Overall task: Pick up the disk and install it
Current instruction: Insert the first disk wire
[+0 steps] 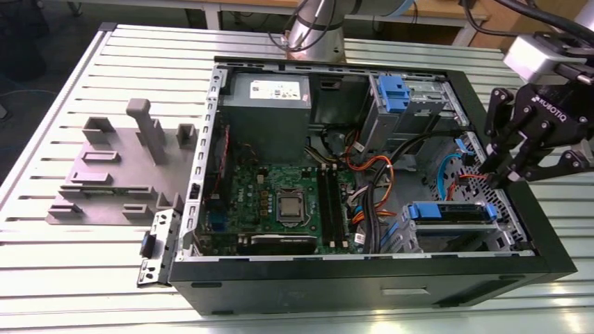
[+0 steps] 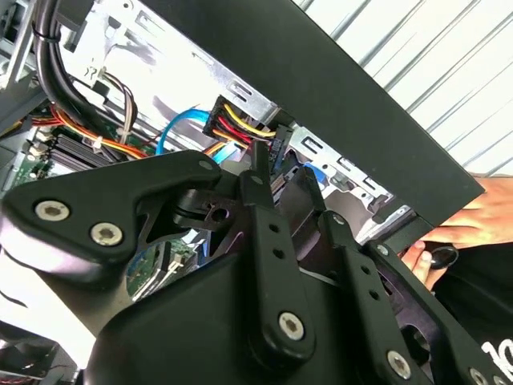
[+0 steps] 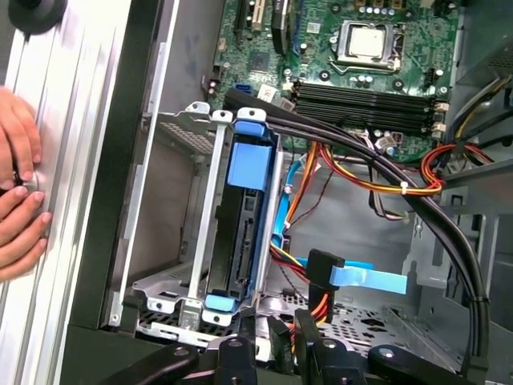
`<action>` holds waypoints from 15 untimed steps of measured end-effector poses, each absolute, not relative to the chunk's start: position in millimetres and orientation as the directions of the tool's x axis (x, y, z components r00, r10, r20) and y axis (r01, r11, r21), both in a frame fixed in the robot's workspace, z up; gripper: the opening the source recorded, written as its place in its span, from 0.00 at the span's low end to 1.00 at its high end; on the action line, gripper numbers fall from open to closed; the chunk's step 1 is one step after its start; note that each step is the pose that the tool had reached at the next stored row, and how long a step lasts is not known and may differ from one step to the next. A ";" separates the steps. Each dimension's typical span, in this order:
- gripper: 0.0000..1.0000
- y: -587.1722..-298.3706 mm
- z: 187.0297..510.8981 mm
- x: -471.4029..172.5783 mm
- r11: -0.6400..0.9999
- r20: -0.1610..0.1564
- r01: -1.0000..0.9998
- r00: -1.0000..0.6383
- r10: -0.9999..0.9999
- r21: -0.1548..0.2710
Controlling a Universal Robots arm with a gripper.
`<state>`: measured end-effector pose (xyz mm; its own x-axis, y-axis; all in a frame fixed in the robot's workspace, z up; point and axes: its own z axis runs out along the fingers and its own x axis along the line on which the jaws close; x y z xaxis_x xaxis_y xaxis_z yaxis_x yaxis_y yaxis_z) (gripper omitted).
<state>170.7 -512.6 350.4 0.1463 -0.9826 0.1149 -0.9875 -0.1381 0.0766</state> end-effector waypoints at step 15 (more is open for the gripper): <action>0.24 -510.6 348.7 172.3 -0.179 0.125 -0.981 0.187 -0.974 0.078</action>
<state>172.3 -510.6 348.7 0.1874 -0.9743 0.1248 -0.9808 -0.1786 0.0782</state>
